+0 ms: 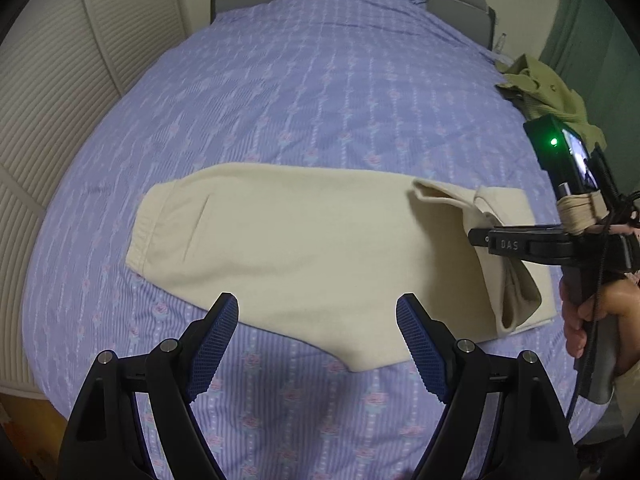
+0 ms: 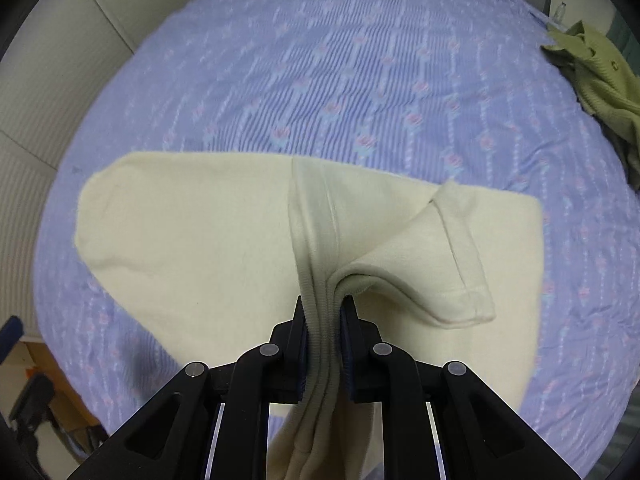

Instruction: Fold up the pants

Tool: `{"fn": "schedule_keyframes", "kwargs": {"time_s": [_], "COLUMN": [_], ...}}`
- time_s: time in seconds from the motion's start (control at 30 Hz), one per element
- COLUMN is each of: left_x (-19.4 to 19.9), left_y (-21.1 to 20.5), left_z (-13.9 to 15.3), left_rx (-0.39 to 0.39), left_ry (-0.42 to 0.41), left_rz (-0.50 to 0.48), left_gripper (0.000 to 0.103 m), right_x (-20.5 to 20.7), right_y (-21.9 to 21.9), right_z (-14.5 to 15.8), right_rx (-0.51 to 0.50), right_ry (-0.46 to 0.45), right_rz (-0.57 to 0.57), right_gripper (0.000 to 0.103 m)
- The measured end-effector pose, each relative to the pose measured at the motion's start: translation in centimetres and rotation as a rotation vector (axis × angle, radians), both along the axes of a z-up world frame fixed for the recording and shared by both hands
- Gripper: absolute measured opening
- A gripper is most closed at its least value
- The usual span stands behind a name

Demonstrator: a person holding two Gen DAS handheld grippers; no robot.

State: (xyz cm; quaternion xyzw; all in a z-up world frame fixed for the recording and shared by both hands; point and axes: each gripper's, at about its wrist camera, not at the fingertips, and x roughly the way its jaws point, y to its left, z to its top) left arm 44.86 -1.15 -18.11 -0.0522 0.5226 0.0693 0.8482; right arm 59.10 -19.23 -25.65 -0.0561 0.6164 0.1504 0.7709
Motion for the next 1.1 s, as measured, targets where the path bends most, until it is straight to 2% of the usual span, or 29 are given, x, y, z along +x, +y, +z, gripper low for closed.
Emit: {"fn": "schedule_keyframes", "kwargs": {"time_s": [0.23,0.5,0.6,0.63,0.7,0.77,0.83,0.97,1.03,1.1], "left_x": [0.5,1.3,1.6,1.7,1.9,1.9,2.0,2.2,2.7,3.6], "left_y": [2.3,2.9,3.1,3.2,3.3,3.4,3.2,1.7,-0.1,-2.3], "left_z": [-1.9,-2.8,-3.1,-3.1,-3.3,-3.4,-3.4,-2.9,-2.7,-2.7], "left_rx": [-0.025,-0.002,-0.001,0.002,0.012,0.027,0.025,0.015,-0.006,-0.021], "left_ry": [0.033,0.055,0.06,0.062,0.065,0.07,0.066,0.017,-0.006,-0.022], "left_rz": [0.035,0.041,0.054,0.057,0.059,0.055,0.042,-0.025,-0.096,-0.18], "left_gripper": [0.081,0.081,0.081,0.081,0.081,0.081,0.081,0.081,0.081,0.081], "right_x": [0.2,0.2,0.1,-0.2,-1.0,-2.3,-3.6,-5.0,-5.6,-5.9], "right_y": [2.3,3.4,4.1,4.6,5.6,6.5,6.1,2.0,-1.5,-4.6], "right_z": [-3.2,-5.9,-6.7,-6.7,-5.9,-4.4,-2.7,0.9,2.4,3.3], "right_rx": [-0.015,-0.026,0.006,0.049,0.056,0.072,0.103,0.101,0.102,0.092], "right_ry": [0.056,0.112,0.166,0.189,0.165,0.105,0.078,-0.031,-0.073,-0.096], "right_rz": [-0.032,-0.009,0.027,0.06,0.133,0.215,0.221,0.102,0.009,-0.064], "right_gripper": [0.016,0.018,0.03,0.031,0.044,0.045,0.045,0.047,0.058,0.058]}}
